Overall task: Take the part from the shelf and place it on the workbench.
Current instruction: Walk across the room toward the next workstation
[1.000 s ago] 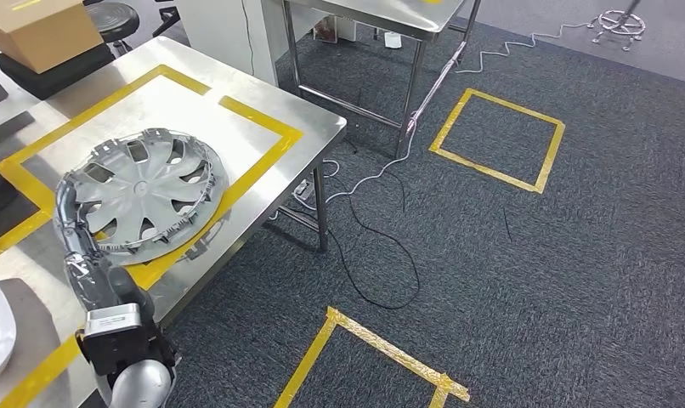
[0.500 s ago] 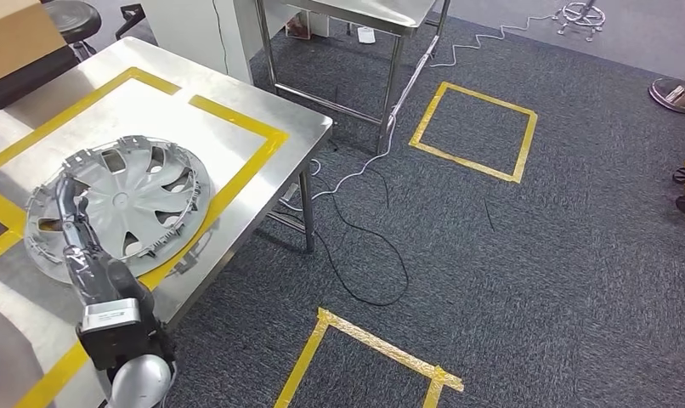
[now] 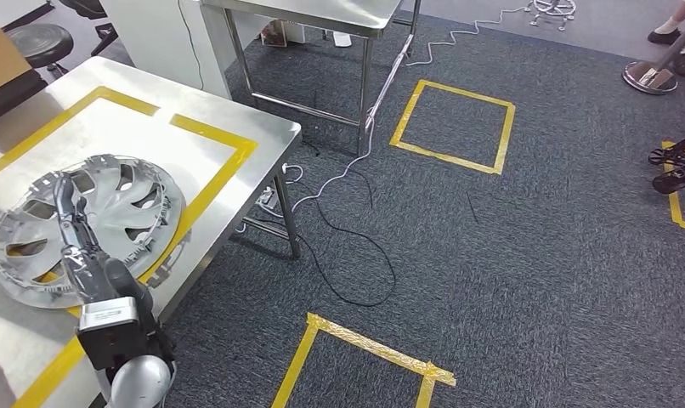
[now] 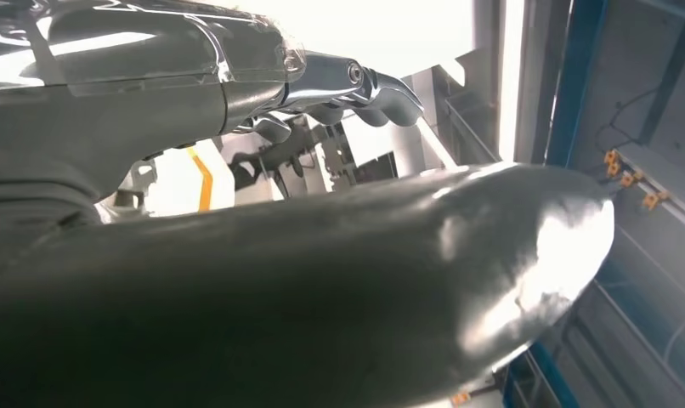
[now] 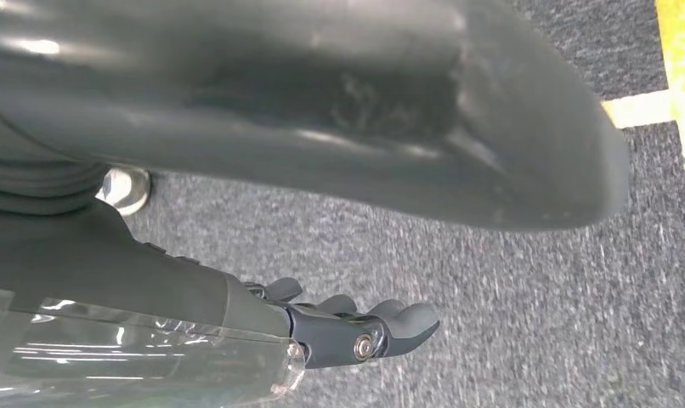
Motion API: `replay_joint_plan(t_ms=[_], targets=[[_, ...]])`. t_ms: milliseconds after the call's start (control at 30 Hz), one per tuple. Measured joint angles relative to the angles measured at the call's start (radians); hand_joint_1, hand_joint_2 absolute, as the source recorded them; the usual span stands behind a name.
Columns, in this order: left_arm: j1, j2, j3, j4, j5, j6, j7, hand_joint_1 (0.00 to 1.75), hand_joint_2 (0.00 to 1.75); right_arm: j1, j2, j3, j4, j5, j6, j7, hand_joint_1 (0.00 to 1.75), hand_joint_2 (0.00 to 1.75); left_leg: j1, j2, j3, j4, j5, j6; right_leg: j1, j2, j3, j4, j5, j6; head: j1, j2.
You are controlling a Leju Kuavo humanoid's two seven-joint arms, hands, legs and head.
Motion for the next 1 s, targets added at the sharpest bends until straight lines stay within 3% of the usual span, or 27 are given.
replay_joint_plan(t_ms=[67,167,233,367,433,467,533,600,700,767,833,900,933,967,1000], targets=[[0.0,0.0,-0.002,0.0,0.0,0.0,0.0,0.0,0.0,-0.001,0.002,0.0,0.0,0.0,0.001,0.0,0.0,0.0,0.002,-0.02,0.041,-0.085,0.027,0.005,-0.001,0.011,-0.005,0.015,-0.01,0.011,0.001,0.0],[-0.001,0.002,-0.003,-0.001,0.001,0.0,0.0,0.0,0.0,-0.001,0.003,0.0,0.0,-0.004,0.001,0.0,0.0,0.0,-0.001,-0.02,0.048,-0.102,0.025,0.021,-0.004,0.021,-0.012,0.019,-0.014,0.026,0.001,0.0],[-0.001,0.002,-0.003,-0.001,0.003,0.0,-0.001,0.0,0.0,-0.001,0.004,0.0,0.0,-0.007,0.0,0.0,0.0,0.0,0.002,-0.008,0.051,-0.106,0.026,0.031,-0.006,0.01,-0.024,0.048,-0.035,0.037,0.004,0.0],[0.0,0.003,-0.003,-0.002,0.006,0.0,-0.003,0.0,0.0,-0.003,0.007,0.0,0.0,-0.007,-0.004,0.0,0.0,0.0,0.001,0.018,0.053,-0.109,0.023,0.041,-0.013,-0.02,-0.135,0.27,-0.138,0.055,0.008,0.0],[0.0,0.003,-0.003,-0.002,0.006,0.0,-0.003,0.0,0.0,-0.001,0.01,0.0,0.0,-0.005,-0.004,0.0,0.0,0.0,0.0,0.024,0.054,-0.109,0.021,0.041,-0.014,-0.022,-0.158,0.308,-0.136,0.056,0.008,0.0],[0.0,0.003,-0.003,-0.002,0.006,0.0,-0.004,0.0,0.0,0.0,0.01,0.0,0.0,-0.004,-0.005,0.001,0.0,0.0,0.0,0.026,0.055,-0.109,0.02,0.04,-0.014,-0.022,-0.146,0.279,-0.111,0.055,0.008,0.0],[-0.001,0.003,-0.003,-0.002,0.006,0.0,-0.004,0.0,0.0,0.002,0.011,0.0,0.0,-0.003,-0.006,0.001,0.0,0.0,0.001,0.028,0.06,-0.109,0.017,0.036,-0.013,-0.021,-0.091,0.156,-0.04,0.047,0.008,0.0],[-0.001,0.003,-0.003,-0.002,0.006,0.0,-0.004,0.0,0.0,0.002,0.01,0.0,0.0,-0.001,-0.007,0.001,0.0,0.0,0.0,0.027,0.061,-0.109,0.014,0.029,-0.008,-0.02,-0.037,0.046,-0.002,0.037,0.008,0.0],[0.0,0.003,-0.003,-0.003,0.006,0.0,-0.004,0.0,0.0,0.001,0.008,0.0,0.0,-0.001,-0.01,0.002,0.0,0.0,0.005,0.022,0.062,-0.113,0.014,0.012,0.0,-0.021,-0.02,0.013,-0.003,0.022,0.007,0.0],[-0.001,0.003,-0.003,-0.003,0.006,0.0,-0.004,0.0,0.0,0.001,0.007,0.0,0.0,-0.001,-0.011,0.002,0.0,0.0,0.007,0.018,0.06,-0.097,-0.001,0.004,0.001,-0.026,-0.007,-0.004,0.003,0.01,0.006,0.0],[0.0,0.003,-0.004,-0.003,0.006,0.0,-0.004,0.0,0.0,-0.001,0.007,0.001,0.0,0.0,-0.012,0.003,0.0,0.0,0.006,0.014,0.021,-0.013,-0.049,0.001,-0.001,-0.031,0.003,-0.016,0.007,0.0,0.005,0.0],[0.0,0.004,-0.004,-0.002,0.006,0.0,-0.003,0.0,0.0,-0.002,0.007,0.001,0.0,0.0,-0.014,0.003,0.0,0.0,0.005,0.013,-0.044,0.106,-0.098,-0.001,0.001,-0.032,0.004,-0.016,0.004,-0.006,0.005,0.0],[0.001,0.004,-0.004,-0.001,0.006,0.0,-0.003,0.0,0.0,-0.002,0.007,0.001,0.0,0.0,-0.015,0.003,0.0,0.0,0.005,0.014,-0.066,0.137,-0.1,-0.002,0.001,-0.033,0.005,-0.014,0.002,-0.007,0.005,0.0],[0.001,0.004,-0.004,0.0,0.006,0.0,-0.003,0.0,0.0,-0.001,0.007,0.001,0.0,0.0,-0.017,0.003,0.0,0.0,0.005,0.015,-0.07,0.134,-0.082,-0.003,0.001,-0.033,0.006,-0.013,0.0,-0.007,0.005,0.0],[0.001,0.004,-0.004,0.0,0.006,0.0,-0.003,0.0,0.0,-0.001,0.007,0.002,0.0,0.0,-0.02,0.004,0.0,0.0,0.005,0.017,-0.055,0.096,-0.048,-0.003,0.001,-0.033,0.007,-0.01,-0.003,-0.005,0.005,0.0]])
